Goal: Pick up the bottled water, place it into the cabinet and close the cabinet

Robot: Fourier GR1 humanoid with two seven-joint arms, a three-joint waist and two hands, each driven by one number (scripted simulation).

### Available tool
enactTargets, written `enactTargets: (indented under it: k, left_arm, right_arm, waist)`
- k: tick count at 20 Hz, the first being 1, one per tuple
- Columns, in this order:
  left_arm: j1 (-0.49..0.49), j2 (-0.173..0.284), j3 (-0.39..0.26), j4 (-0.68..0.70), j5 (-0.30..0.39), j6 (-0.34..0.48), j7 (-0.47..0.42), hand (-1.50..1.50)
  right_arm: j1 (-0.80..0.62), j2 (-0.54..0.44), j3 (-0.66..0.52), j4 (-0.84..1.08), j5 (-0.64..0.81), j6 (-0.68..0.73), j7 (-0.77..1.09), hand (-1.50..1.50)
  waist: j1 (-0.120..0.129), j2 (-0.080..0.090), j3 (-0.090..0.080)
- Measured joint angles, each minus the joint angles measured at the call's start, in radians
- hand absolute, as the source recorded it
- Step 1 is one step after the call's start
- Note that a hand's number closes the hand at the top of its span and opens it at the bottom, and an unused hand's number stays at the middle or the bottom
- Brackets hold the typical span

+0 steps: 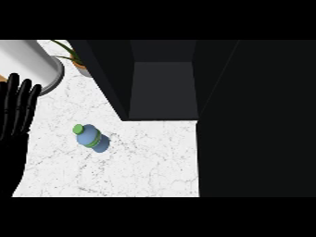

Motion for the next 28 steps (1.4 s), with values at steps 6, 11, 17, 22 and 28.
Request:
enactTargets:
  k: [6, 11, 17, 22, 28]
  left_arm:
    - [-0.050, -0.080, -0.130, 0.020, -0.122, 0.090, 0.030, -1.50]
    - [0.028, -0.108, -0.156, 0.072, 0.064, 0.231, 0.171, -1.50]
    - [0.128, -0.116, -0.230, 0.000, 0.113, 0.335, 0.256, -1.50]
    - [0.233, -0.118, -0.285, -0.042, 0.107, 0.340, 0.236, -1.50]
    - [0.323, -0.101, -0.311, -0.076, 0.114, 0.332, 0.189, -1.50]
  right_arm:
    - [0.076, -0.020, 0.018, -0.103, 0.020, 0.032, 0.008, -1.50]
    - [0.172, 0.035, 0.080, -0.088, -0.161, 0.045, 0.110, -1.50]
    - [0.313, 0.051, 0.126, -0.181, -0.257, 0.065, 0.178, -1.50]
    - [0.409, 0.052, 0.141, -0.198, -0.284, 0.104, 0.130, -1.50]
    - [0.449, 0.055, 0.167, -0.192, -0.272, 0.109, 0.095, -1.50]
  waist:
    - [-0.002, -0.005, 0.000]
    - [-0.006, -0.002, 0.000]
    - [0.000, -0.008, 0.000]
    - [0.003, -0.008, 0.000]
    - [0.006, -0.008, 0.000]
